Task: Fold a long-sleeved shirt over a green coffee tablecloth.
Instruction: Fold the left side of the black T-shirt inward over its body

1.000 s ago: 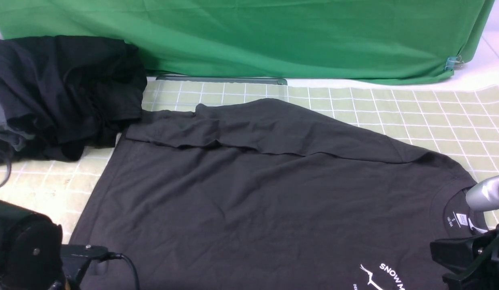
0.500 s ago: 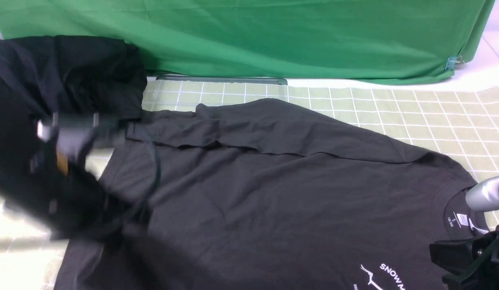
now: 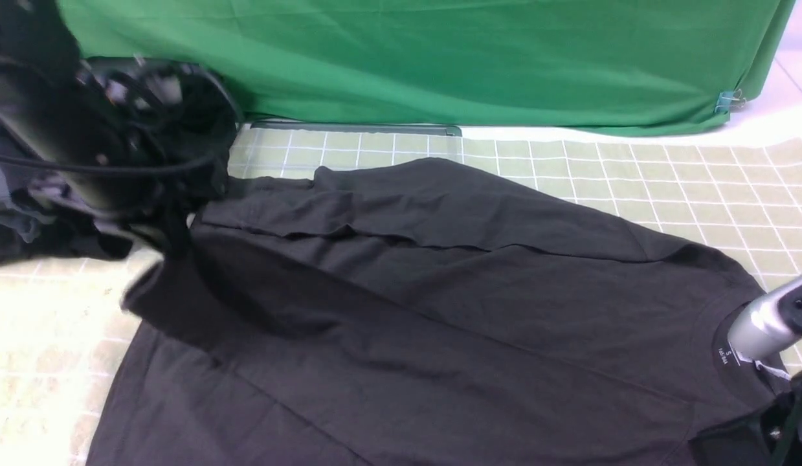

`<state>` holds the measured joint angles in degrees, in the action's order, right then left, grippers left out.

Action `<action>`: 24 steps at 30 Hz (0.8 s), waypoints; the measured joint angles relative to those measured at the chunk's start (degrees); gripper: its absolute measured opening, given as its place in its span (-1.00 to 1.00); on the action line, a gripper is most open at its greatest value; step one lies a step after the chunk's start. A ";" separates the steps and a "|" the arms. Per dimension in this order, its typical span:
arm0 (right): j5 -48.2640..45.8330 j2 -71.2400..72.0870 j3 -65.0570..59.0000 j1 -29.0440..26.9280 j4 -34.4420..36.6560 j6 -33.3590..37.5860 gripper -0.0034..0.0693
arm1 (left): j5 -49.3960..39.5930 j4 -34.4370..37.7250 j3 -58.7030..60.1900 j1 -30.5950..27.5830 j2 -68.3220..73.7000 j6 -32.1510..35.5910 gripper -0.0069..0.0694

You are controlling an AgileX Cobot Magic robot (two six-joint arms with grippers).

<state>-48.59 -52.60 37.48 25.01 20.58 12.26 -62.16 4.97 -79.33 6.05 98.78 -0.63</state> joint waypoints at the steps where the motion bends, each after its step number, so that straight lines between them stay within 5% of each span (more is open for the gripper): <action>1: -0.21 -1.05 0.00 0.98 1.20 0.91 -0.58 | 0.00 -0.38 0.00 0.00 0.81 0.00 -0.78; 4: 0.43 -4.30 0.00 4.61 2.64 1.75 -0.34 | 0.12 -2.41 0.00 0.00 3.37 -0.61 -0.78; 10: 11.85 -19.62 0.00 20.83 0.96 1.42 -0.02 | 1.52 -3.64 -0.04 -0.11 5.65 -1.33 -0.78; 16: 16.23 -32.30 1.26 24.93 -5.76 -2.61 0.35 | 1.88 -3.64 -0.17 -0.22 5.65 -1.51 -0.78; 21: 17.88 -36.19 3.31 25.13 -6.27 -3.37 0.32 | 1.88 -3.70 -0.17 -0.22 5.71 -1.55 -0.78; 24: 18.70 -36.31 3.94 25.13 -6.45 -3.49 0.10 | 1.88 -3.70 -0.17 -0.28 5.71 -1.55 -0.78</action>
<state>-29.88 -88.91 41.43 50.13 14.13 8.77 -60.28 1.27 -79.50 5.77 104.49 -2.19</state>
